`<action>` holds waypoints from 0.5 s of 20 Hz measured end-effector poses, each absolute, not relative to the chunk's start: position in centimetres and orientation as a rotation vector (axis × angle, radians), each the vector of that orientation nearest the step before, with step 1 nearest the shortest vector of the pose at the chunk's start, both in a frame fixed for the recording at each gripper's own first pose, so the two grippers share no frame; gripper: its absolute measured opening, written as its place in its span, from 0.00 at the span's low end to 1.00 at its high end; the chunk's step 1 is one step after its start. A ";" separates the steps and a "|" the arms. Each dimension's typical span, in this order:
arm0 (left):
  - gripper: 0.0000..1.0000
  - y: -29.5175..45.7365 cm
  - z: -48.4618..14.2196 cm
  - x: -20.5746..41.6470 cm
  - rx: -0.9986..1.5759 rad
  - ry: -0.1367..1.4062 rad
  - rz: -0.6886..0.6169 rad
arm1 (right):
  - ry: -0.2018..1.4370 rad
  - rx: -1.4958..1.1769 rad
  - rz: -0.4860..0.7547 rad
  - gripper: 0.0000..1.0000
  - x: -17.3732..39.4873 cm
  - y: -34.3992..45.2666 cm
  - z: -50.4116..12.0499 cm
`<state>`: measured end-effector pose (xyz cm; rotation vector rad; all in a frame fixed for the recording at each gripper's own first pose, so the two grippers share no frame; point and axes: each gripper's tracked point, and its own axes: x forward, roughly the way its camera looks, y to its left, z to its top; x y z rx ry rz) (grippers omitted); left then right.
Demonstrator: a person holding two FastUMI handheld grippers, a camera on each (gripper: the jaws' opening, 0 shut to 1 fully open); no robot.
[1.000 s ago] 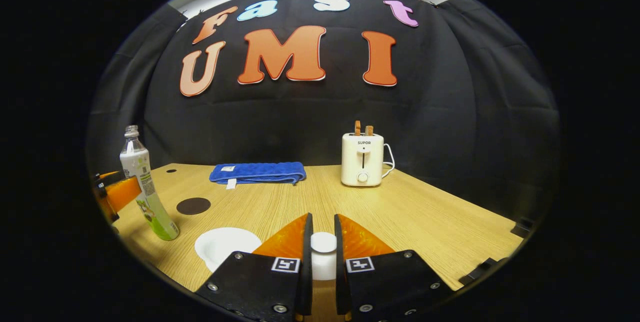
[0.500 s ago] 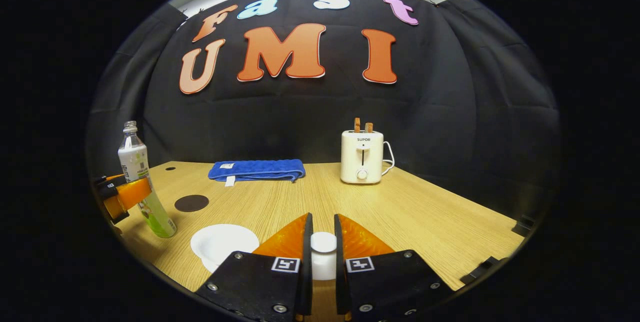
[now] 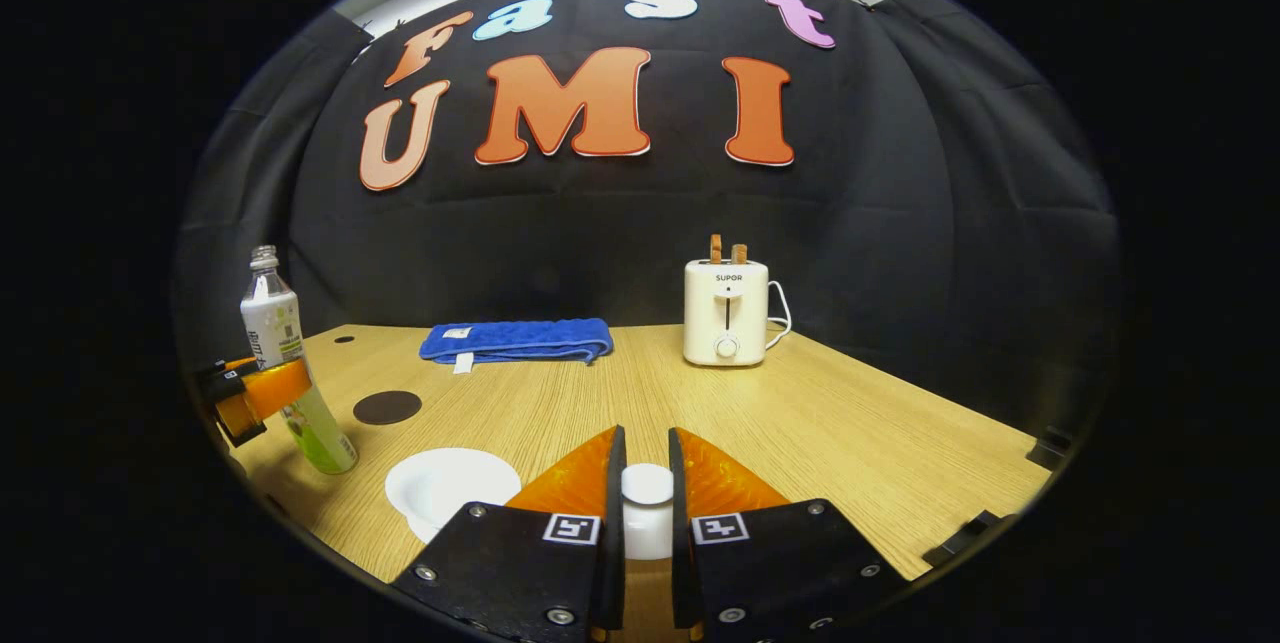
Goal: Open the teacup lid with one hand, grasp the water bottle and pour water into the teacup with the other hand; after pouring, place the water bottle on the coaster and then close the teacup lid.
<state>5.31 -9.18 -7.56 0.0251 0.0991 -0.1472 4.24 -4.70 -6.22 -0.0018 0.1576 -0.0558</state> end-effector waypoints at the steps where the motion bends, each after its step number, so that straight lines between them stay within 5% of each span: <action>1: 0.60 -9.4 -7.4 5.2 0.027 0.109 -0.164 | 0.159 -0.002 -0.057 0.19 4.2 -4.9 -6.2; 10: 0.60 -9.6 -3.5 4.4 0.372 0.085 -0.222 | 0.149 0.002 -0.075 0.19 3.5 -6.4 -5.2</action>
